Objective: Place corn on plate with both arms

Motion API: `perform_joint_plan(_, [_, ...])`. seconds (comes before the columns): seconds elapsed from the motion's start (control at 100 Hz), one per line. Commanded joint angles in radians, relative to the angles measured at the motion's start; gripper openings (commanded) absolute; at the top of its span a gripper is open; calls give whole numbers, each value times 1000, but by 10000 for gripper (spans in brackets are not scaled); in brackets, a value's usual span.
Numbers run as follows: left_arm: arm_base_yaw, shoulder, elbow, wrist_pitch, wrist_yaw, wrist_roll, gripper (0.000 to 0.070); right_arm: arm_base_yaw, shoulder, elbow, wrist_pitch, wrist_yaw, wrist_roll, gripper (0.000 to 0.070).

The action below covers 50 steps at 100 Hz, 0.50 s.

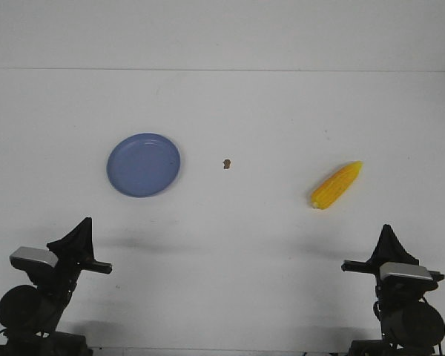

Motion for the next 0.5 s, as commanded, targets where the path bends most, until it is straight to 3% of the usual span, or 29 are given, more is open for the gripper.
perform_joint_plan(0.0, [-1,65,99,-51,-2,-8,12,0,56,68,-50,2,-1,16])
perform_joint_plan(0.32, [-1,427,466,-409,-2,-3,12,0,425,423,-397,-3,0,16])
perform_joint_plan(0.49, [-1,570,538,-514,-2,-4,12,0,569,513,-478,-3,-1,16])
